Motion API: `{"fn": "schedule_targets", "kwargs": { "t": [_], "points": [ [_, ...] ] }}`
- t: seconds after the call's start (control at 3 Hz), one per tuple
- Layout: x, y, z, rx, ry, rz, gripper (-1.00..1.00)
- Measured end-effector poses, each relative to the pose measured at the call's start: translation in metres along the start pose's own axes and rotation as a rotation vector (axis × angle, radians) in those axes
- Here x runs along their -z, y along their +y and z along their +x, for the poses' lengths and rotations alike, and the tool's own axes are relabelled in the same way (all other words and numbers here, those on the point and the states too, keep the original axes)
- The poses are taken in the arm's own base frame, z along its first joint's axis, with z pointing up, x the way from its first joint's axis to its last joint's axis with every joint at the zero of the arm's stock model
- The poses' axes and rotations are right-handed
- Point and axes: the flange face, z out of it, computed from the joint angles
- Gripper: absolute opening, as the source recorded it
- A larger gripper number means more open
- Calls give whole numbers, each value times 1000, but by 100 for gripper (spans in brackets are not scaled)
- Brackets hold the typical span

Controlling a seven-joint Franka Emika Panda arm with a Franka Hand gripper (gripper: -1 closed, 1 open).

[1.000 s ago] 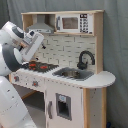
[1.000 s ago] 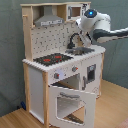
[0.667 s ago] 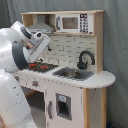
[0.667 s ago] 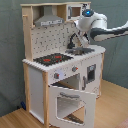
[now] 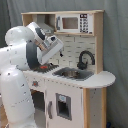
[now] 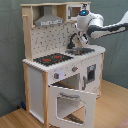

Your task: Play with the kitchen

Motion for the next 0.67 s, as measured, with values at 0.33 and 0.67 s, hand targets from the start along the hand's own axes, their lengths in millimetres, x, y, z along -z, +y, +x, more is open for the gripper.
{"fn": "schedule_targets", "kwargs": {
  "t": [0.33,0.67],
  "points": [
    [-19,3,-6,-49,-99,-8,100],
    [-59,27,-6,-115,-214,0,100]
  ]
}}
